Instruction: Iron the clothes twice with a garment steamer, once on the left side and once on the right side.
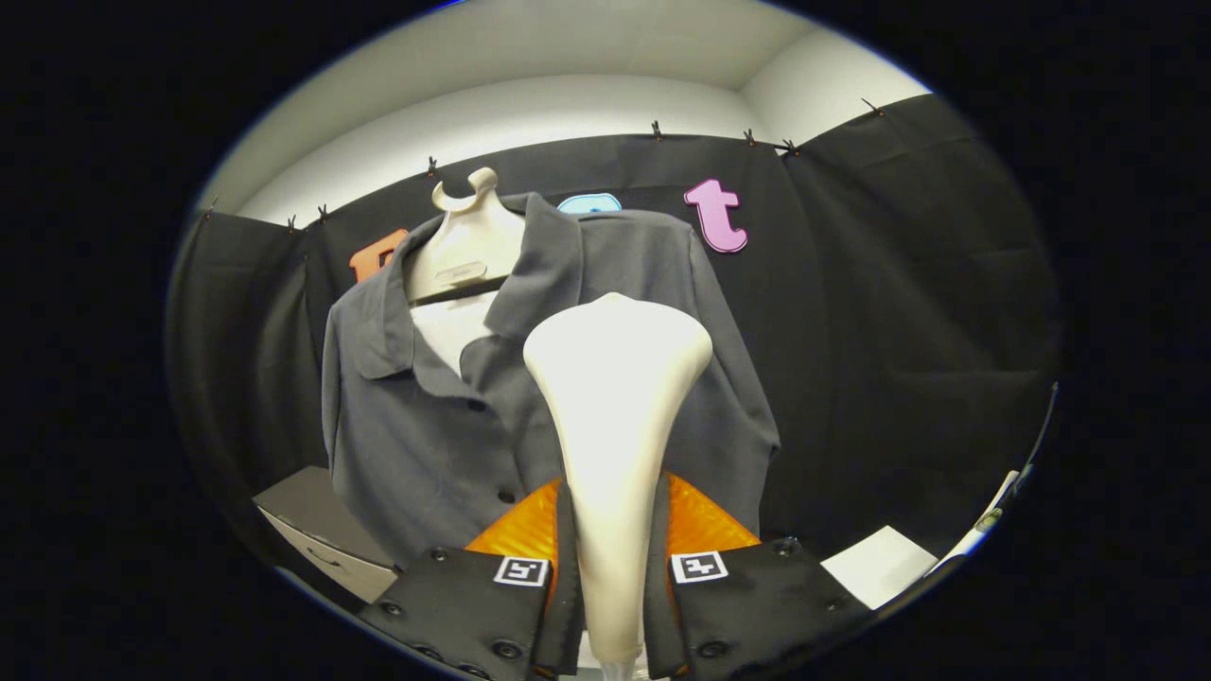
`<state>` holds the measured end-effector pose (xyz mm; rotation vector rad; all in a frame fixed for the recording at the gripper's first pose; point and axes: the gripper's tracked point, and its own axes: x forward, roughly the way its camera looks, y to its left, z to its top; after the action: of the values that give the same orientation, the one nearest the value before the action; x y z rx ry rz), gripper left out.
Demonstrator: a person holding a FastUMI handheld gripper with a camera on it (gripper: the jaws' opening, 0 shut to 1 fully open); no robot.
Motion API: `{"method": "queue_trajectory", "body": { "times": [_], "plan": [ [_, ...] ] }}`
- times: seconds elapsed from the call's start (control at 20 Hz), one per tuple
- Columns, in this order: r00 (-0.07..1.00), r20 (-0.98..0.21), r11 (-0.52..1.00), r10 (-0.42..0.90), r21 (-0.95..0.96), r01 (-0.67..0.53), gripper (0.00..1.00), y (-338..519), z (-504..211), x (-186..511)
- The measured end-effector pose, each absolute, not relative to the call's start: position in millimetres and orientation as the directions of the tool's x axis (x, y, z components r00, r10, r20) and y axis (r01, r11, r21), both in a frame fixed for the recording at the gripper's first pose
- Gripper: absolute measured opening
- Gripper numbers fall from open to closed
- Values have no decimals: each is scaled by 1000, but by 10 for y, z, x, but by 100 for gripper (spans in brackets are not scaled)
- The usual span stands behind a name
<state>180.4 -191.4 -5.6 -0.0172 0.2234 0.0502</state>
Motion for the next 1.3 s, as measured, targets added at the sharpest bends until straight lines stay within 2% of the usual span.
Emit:
{"method": "queue_trajectory", "body": {
  "times": [0.3, 0.5, 1.3],
  "plan": [
    [980, -190, 996, 54, -54, -66, 34, -1891, 70, 2177],
    [977, -199, 996, 70, -45, -81, 33, -1902, -95, 2119],
    [932, -361, 999, 1, -42, -17, 34, -2239, -1675, 1535]
  ]
}}
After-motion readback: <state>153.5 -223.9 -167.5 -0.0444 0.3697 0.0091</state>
